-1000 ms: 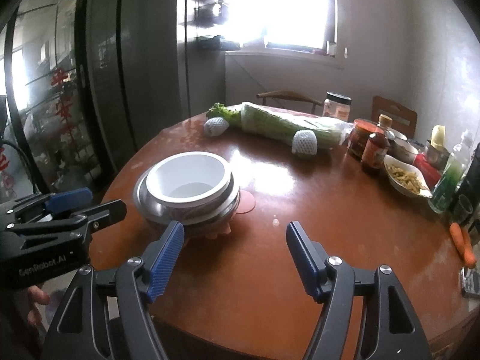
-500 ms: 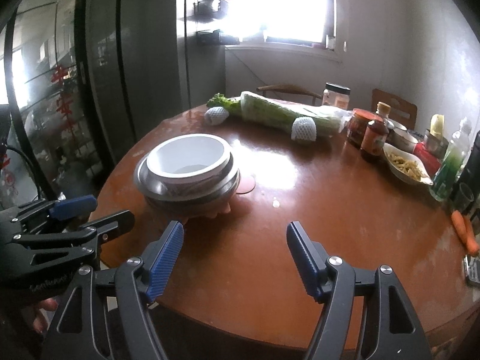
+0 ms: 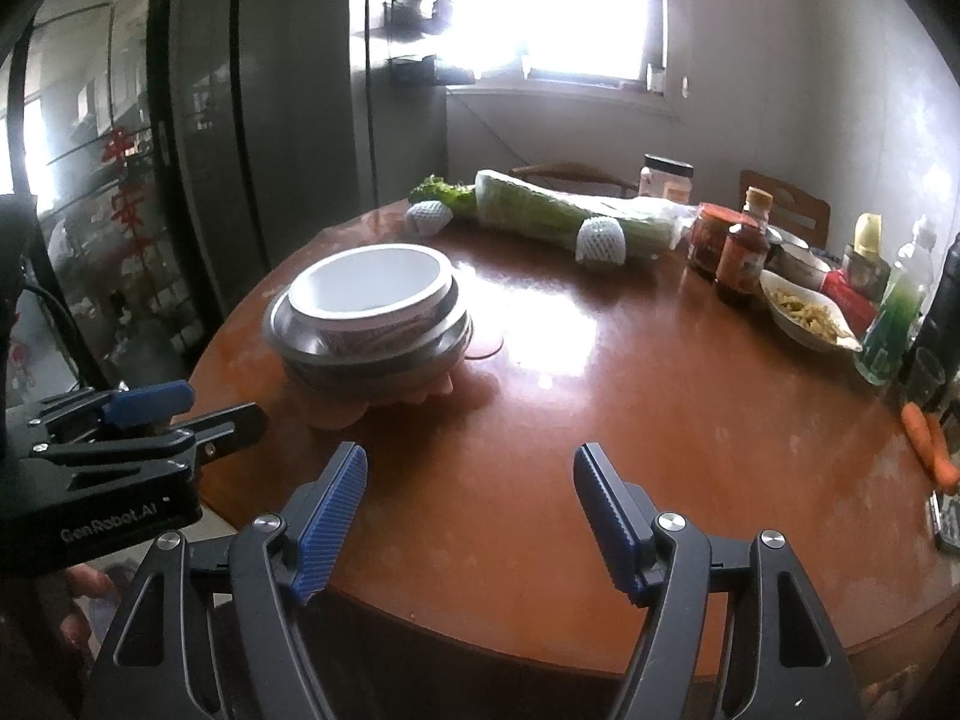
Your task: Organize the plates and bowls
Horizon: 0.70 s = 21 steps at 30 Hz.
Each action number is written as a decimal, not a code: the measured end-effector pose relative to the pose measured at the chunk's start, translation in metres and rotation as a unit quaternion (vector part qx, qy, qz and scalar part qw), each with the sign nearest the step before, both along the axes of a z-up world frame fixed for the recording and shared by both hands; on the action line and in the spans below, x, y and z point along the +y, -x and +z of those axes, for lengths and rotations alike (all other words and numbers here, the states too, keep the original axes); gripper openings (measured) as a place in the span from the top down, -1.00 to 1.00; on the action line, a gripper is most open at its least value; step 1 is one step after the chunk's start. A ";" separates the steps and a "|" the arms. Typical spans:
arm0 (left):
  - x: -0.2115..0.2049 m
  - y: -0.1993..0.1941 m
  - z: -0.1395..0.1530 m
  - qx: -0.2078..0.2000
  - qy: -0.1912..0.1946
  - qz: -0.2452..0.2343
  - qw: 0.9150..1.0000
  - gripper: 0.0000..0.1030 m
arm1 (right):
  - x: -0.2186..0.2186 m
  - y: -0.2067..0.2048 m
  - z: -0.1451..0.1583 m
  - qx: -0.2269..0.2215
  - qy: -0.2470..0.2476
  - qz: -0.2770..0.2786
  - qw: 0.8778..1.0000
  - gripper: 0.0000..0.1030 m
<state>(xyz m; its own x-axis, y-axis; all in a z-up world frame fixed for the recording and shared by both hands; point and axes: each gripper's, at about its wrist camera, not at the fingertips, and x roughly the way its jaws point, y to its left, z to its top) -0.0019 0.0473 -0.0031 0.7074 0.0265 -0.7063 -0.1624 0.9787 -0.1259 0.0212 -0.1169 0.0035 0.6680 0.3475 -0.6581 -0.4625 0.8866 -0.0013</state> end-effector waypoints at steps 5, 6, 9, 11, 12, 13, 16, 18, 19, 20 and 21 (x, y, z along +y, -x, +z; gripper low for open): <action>0.001 -0.001 -0.001 0.001 0.000 0.001 1.000 -0.25 | 0.001 0.001 -0.001 0.002 0.001 0.001 1.000 -0.42; 0.001 -0.001 -0.001 0.001 -0.001 0.002 1.000 -0.25 | 0.001 0.001 -0.002 0.002 0.002 0.001 1.000 -0.42; -0.001 0.000 -0.001 0.000 -0.003 -0.001 1.000 -0.25 | 0.001 0.001 -0.002 0.004 0.000 -0.002 1.000 -0.42; -0.001 0.000 -0.001 0.001 -0.005 -0.001 1.000 -0.25 | 0.002 0.001 -0.002 0.006 0.001 -0.003 1.000 -0.42; -0.002 0.001 -0.001 0.001 -0.005 -0.002 1.000 -0.25 | 0.003 0.001 -0.001 0.005 0.001 -0.004 1.000 -0.42; -0.002 0.001 -0.001 0.001 -0.005 -0.002 1.000 -0.25 | 0.003 0.001 0.000 0.005 0.000 -0.004 1.000 -0.42; -0.003 0.001 0.000 0.001 -0.007 -0.002 1.000 -0.25 | 0.003 0.002 0.000 0.003 0.000 -0.003 1.000 -0.42; -0.003 0.001 0.000 0.001 -0.006 -0.002 1.000 -0.25 | 0.004 0.002 -0.001 0.004 0.002 -0.002 1.000 -0.42; -0.003 0.001 0.000 0.001 -0.007 -0.003 1.000 -0.25 | 0.004 0.002 -0.001 0.004 0.002 -0.002 1.000 -0.42; -0.003 0.001 0.000 0.001 -0.007 -0.003 1.000 -0.25 | 0.004 0.002 -0.001 0.004 0.001 -0.001 1.000 -0.42; -0.003 0.001 -0.001 0.001 -0.007 -0.004 1.000 -0.25 | 0.004 0.001 -0.002 0.004 0.001 -0.001 1.000 -0.42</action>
